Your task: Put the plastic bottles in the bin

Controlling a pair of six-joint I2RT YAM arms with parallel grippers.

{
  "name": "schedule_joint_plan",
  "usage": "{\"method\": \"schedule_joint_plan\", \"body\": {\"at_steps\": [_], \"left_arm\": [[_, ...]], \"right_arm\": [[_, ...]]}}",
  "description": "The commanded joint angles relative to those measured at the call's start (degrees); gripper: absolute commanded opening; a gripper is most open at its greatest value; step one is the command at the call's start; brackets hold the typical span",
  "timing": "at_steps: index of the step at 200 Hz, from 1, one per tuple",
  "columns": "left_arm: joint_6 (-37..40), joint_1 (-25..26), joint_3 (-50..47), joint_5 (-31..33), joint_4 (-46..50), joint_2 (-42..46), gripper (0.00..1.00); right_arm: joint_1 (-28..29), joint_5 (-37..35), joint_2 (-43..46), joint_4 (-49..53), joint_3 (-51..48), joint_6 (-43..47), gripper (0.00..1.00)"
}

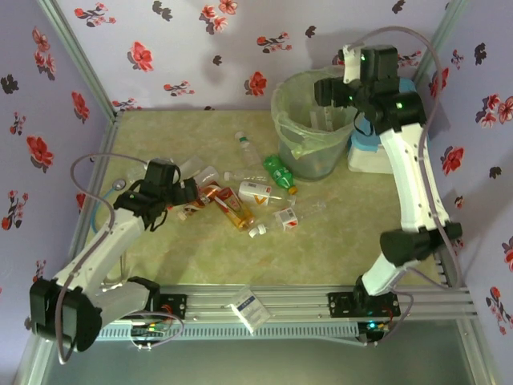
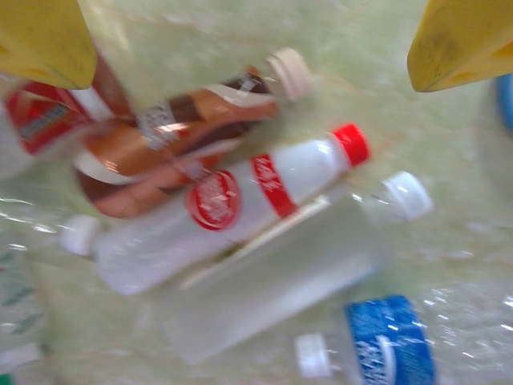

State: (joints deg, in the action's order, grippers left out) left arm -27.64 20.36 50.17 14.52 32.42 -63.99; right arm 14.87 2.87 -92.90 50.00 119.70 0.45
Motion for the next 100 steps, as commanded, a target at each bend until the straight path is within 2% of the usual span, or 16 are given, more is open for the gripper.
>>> {"method": "schedule_joint_plan", "body": {"at_steps": [1, 30, 50, 58, 77, 100], "left_arm": [[8.4, -4.8, 4.6, 5.2, 2.6, -4.7, 1.00], [8.9, -15.5, 10.6, 5.1, 1.0, -14.5, 1.00], [7.0, -19.4, 15.0, 2.5, 1.1, -20.2, 1.00], [2.7, -20.6, 16.1, 2.2, 1.3, -21.9, 1.00], [-10.3, -23.8, 16.2, -3.3, -0.5, -24.1, 1.00], [-26.5, -26.7, 10.4, -10.8, -10.9, -23.9, 0.96]], "right_arm": [[-0.3, 5.7, 5.5, -6.4, -9.7, -5.2, 0.85], [-0.2, 6.5, 12.3, -7.6, -20.7, -8.9, 0.85], [-0.2, 4.3, 17.0, -7.2, -26.4, -9.6, 0.85], [-0.3, 3.1, 18.5, -7.0, -27.9, -9.5, 0.85], [-0.4, 2.3, 20.7, -5.6, -30.1, -9.3, 0.86], [-0.3, 2.8, 21.5, -5.0, -31.7, -9.5, 0.85]]}}
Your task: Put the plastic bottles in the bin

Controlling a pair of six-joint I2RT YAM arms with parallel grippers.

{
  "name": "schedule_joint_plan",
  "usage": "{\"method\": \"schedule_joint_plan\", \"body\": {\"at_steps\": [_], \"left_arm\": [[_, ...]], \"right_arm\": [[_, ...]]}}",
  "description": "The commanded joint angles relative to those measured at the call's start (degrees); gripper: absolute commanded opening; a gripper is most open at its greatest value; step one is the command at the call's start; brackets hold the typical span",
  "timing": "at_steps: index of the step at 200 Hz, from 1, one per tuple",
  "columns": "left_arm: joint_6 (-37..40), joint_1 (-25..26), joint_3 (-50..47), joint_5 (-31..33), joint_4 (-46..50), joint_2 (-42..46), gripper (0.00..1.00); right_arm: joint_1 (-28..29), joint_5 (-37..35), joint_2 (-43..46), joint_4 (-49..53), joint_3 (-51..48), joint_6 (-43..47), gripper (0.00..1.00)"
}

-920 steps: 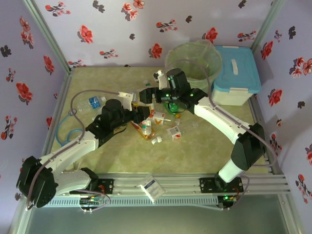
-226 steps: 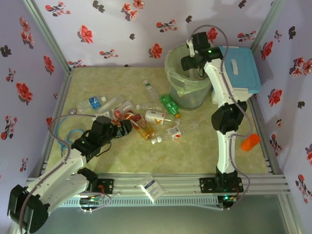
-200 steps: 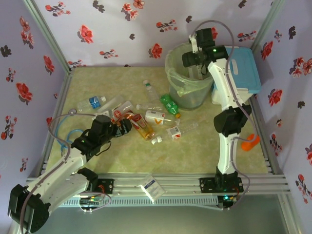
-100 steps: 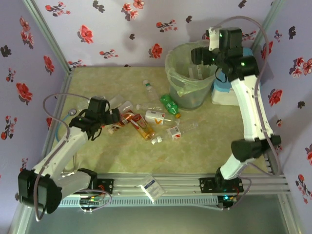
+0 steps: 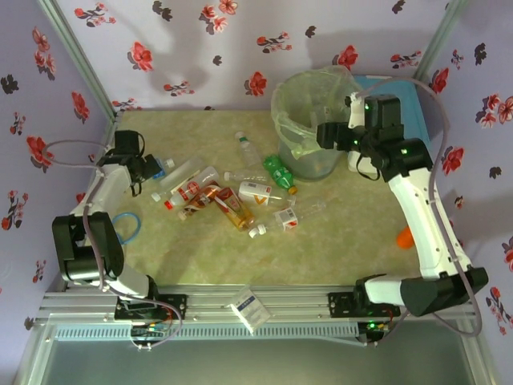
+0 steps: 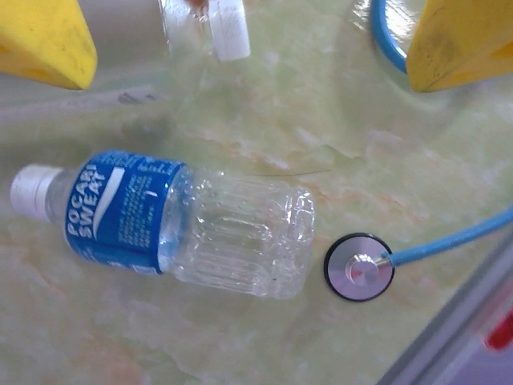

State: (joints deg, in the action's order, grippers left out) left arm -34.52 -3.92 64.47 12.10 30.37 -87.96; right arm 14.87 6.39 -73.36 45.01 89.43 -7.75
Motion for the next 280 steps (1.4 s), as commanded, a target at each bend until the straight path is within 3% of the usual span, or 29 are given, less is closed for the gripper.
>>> {"method": "schedule_joint_plan", "body": {"at_steps": [1, 16, 48, 123, 172, 246, 280], "left_arm": [[-20.4, -2.6, -4.1, -8.7, -9.4, 0.1, 0.95], [-27.8, -3.0, -6.8, -10.7, -15.2, 0.3, 0.92], [-37.9, -3.0, -7.3, -10.9, -19.9, -2.1, 0.94], [-55.1, -3.9, -8.8, -11.4, -30.4, -11.6, 0.94], [-57.5, -4.9, -7.3, -11.3, -33.5, -17.5, 0.93], [-58.6, -6.5, -9.8, -11.7, -36.0, -17.9, 0.69], [-55.7, -7.0, -9.2, -12.2, -36.1, -14.4, 0.68]], "right_arm": [[-0.3, -0.7, 2.0, 0.0, -1.4, -1.3, 0.86], [-0.4, -0.4, 2.3, 0.0, -2.5, -1.3, 0.85], [-0.3, -2.4, 2.7, 2.0, -3.3, 0.3, 0.84], [-0.4, -4.2, 5.3, 3.7, -4.5, 2.5, 0.84], [-0.4, -5.6, 6.5, 4.1, -5.3, 3.7, 0.84], [-0.5, -5.9, 5.9, 3.7, -5.4, 3.4, 0.83], [-0.5, -6.3, 7.3, 2.5, -4.9, 3.4, 0.84]]}}
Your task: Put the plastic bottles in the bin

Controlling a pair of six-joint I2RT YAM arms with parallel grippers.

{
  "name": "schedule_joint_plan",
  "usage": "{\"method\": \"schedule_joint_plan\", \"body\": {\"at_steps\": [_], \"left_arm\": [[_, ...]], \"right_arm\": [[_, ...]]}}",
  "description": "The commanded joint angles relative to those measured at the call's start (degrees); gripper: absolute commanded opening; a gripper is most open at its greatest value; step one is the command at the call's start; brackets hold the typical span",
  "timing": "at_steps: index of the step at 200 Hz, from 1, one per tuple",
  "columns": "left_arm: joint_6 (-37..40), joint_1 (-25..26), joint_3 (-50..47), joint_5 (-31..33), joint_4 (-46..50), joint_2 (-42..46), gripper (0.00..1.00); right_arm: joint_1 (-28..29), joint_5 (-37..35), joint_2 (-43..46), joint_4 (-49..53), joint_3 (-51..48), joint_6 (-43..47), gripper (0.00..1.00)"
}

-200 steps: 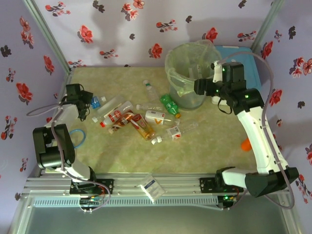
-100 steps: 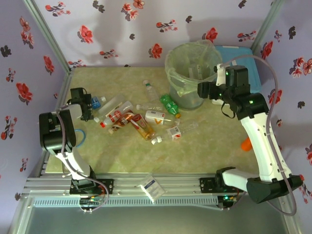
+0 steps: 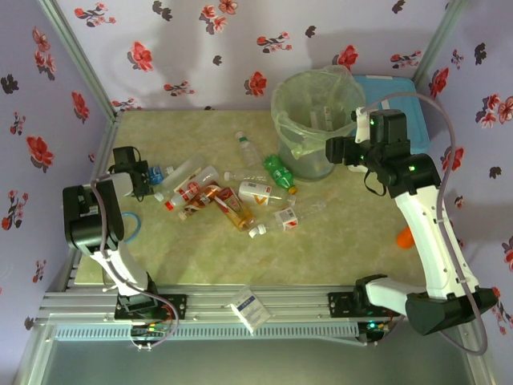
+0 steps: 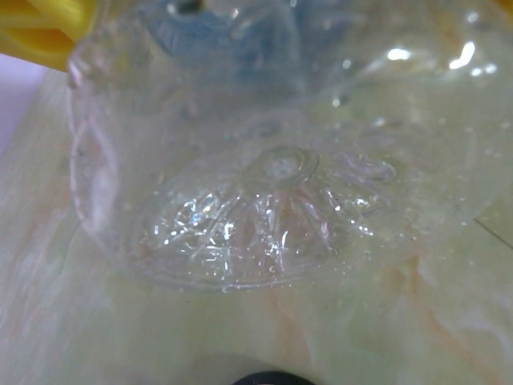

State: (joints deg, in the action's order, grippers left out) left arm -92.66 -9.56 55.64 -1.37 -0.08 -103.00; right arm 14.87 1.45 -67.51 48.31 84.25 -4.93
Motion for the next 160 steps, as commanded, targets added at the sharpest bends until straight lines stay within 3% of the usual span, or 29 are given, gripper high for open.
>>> {"method": "schedule_joint_plan", "body": {"at_steps": [1, 53, 87, 121, 142, 160], "left_arm": [[2.5, -1.3, -0.3, 1.2, -5.8, 0.8, 0.68], [16.9, -1.1, 3.3, -3.5, -3.1, 10.4, 0.63], [24.2, 0.1, -0.8, -15.1, -7.5, 17.7, 0.54], [34.5, 8.8, 0.2, -25.5, -3.3, 21.9, 0.43], [39.0, 15.5, 1.8, -27.9, 0.8, 23.5, 0.39], [39.7, 19.8, 0.8, -28.9, 0.2, 25.9, 0.31]], "right_arm": [[-0.5, -1.4, 1.5, -1.0, 0.2, 0.6, 0.84], [-0.2, 9.5, 2.8, -6.2, 3.1, -0.7, 0.83], [2.5, 14.7, 1.1, -9.9, 5.0, -2.9, 0.82], [9.8, 15.5, -5.3, -10.3, 8.3, -3.7, 0.81], [14.5, 14.4, -10.6, -9.1, 10.5, -4.1, 0.80], [16.9, 17.6, -14.2, -9.3, 10.9, -6.2, 0.77]]}}
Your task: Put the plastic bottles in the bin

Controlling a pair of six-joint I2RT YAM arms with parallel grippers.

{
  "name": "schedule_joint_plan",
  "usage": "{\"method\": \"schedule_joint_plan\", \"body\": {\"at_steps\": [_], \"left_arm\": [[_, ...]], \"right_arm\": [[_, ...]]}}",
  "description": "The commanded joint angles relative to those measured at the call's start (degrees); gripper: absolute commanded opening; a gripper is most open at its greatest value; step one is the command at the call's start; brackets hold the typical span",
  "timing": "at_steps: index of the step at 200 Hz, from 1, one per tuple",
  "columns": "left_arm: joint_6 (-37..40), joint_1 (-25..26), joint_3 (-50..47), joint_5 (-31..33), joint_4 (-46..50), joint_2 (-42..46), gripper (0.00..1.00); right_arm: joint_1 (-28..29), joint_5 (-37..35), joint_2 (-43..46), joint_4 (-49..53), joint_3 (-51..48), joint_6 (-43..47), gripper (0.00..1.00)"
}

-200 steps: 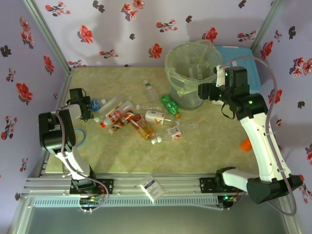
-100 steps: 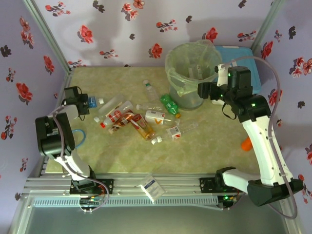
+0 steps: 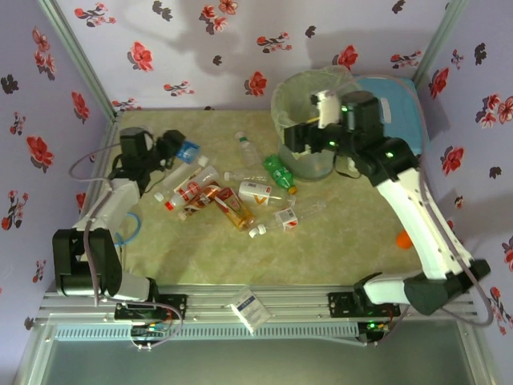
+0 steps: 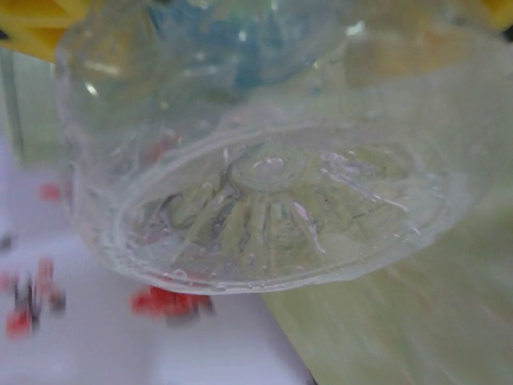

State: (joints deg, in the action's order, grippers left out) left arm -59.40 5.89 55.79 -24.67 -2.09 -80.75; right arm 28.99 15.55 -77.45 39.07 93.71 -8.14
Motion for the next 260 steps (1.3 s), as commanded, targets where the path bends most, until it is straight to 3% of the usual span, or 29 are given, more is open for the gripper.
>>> {"method": "schedule_joint_plan", "body": {"at_steps": [1, 51, 143, 260], "left_arm": [[6.5, 4.5, 0.6, -5.6, 2.1, 3.8, 0.31], [2.1, 12.5, -4.6, -9.9, -7.3, 6.8, 0.29], [-3.9, 17.2, -2.7, -10.3, -16.0, 2.5, 0.28], [-5.6, 18.4, -0.9, -10.0, -18.1, 2.1, 0.29]], "right_arm": [[2.8, 3.9, -4.4, -0.2, 1.3, -3.1, 0.77], [6.2, 20.0, -12.6, -9.7, -4.0, -10.7, 0.76], [7.3, 28.6, -17.8, -19.3, -9.3, -16.9, 0.80], [6.3, 25.9, -18.1, -16.8, -11.5, -15.2, 0.86]]}}
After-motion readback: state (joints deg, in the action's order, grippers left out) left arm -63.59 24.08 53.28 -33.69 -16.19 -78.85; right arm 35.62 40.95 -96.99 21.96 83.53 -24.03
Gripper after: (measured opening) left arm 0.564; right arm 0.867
